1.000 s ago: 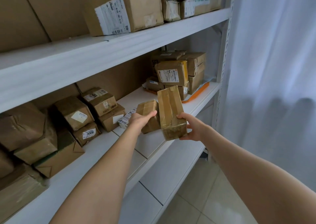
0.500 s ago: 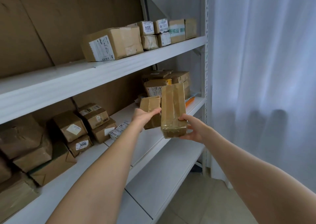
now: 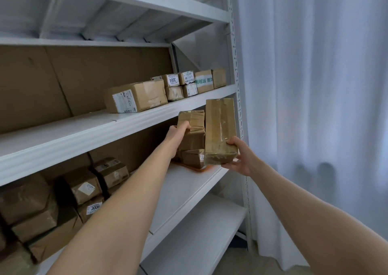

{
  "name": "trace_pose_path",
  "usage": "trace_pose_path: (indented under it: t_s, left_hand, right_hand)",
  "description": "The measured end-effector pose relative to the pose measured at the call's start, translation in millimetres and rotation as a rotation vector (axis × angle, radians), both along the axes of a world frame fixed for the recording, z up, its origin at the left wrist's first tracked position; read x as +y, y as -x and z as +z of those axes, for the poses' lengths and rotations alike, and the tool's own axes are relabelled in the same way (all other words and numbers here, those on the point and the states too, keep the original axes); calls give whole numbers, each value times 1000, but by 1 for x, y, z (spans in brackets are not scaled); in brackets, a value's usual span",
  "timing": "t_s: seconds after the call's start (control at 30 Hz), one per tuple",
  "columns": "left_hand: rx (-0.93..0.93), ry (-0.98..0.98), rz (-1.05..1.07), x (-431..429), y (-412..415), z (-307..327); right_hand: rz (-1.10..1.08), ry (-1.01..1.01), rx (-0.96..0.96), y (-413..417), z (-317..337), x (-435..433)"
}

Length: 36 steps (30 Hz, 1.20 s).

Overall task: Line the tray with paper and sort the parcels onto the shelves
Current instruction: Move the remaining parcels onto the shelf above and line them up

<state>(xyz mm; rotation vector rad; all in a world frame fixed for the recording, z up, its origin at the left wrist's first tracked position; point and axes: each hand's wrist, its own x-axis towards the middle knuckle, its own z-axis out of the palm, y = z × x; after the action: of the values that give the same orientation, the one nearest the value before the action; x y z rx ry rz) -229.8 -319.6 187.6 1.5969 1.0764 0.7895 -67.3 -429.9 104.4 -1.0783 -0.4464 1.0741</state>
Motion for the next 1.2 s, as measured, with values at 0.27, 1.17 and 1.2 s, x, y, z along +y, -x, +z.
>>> trace_pose_path:
  t_s: [0.27, 1.17, 1.2]
  left_hand:
    - [-153, -25, 8, -19, 11, 55]
    - [-238, -335, 700, 22, 204, 137]
    - [-172, -307, 709, 26, 210, 135]
  right_hand:
    - [-45, -110, -61, 2, 51, 1]
    - [103, -260, -445, 182, 211, 108]
    - [94, -240, -453, 188, 209, 113]
